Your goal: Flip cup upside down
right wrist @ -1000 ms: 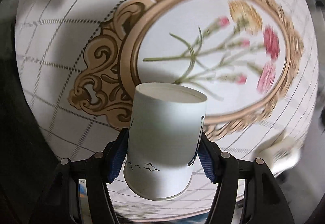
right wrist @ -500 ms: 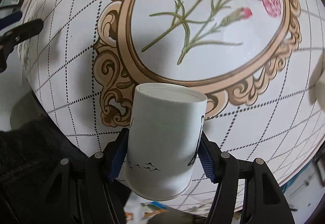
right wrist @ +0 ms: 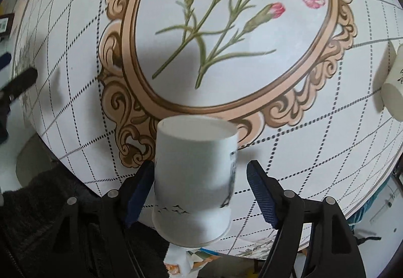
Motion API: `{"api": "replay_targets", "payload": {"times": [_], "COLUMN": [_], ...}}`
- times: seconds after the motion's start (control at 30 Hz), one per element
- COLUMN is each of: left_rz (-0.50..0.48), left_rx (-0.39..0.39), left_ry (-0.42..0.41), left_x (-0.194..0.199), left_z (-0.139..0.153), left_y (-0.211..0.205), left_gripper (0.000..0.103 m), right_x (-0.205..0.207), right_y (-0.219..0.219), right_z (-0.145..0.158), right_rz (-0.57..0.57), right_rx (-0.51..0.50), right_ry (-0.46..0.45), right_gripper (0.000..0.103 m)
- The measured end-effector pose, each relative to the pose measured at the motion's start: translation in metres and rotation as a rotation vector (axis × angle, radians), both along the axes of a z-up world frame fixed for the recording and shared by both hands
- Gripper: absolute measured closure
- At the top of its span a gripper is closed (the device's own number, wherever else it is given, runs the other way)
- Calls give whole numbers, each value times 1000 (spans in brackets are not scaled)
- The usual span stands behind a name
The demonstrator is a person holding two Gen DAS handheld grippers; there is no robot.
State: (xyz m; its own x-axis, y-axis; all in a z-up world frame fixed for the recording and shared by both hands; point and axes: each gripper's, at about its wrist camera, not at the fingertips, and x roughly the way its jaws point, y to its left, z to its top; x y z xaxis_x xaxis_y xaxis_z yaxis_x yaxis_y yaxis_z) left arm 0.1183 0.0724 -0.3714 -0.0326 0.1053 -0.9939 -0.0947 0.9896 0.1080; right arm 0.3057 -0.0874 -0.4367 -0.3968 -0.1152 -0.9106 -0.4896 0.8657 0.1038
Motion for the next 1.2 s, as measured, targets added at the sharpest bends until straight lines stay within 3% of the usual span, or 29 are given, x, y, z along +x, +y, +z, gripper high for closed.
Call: {"api": "replay_targets", "payload": {"times": [0.2,0.23,0.27,0.5,0.67,0.87,0.97,1.1,1.2], "left_rz": [-14,-16,-18,-22,-11,-6,-9,-32,-51], "left_rx": [3,3,4,1,-21,-41,-32,-16,-11], "left_ry": [-2,-2,-2,2,9,12,17,14,9], "left_x": [-9,-10,-11,-11,0,17,26,37,42], "left_z": [2,2,1,2,4,4,3,3,5], "left_y": [-5,-6,-7,-10,-10,-9,-9,-14,-19], "left_gripper": [5,5,5,5,5,5,5,5,5], "right_x": [26,30,34,38,36,38,42,39,30], "right_y": [-1,-1,-1,0,-13,-39,-44,-37,-33], "right_z": [-1,-2,-4,20,56,93,105,101,95], "right_rz": [-51,-58,-66,-103,-182,-360,-427,-475,-471], "right_rx": [-18,-14,-11,55,117,237,276,279,273], "right_ry": [1,-6,-9,-87,-281,-654,-793,-910,-944], "right_gripper": [26,30,42,43,44,44,43,43,43]}}
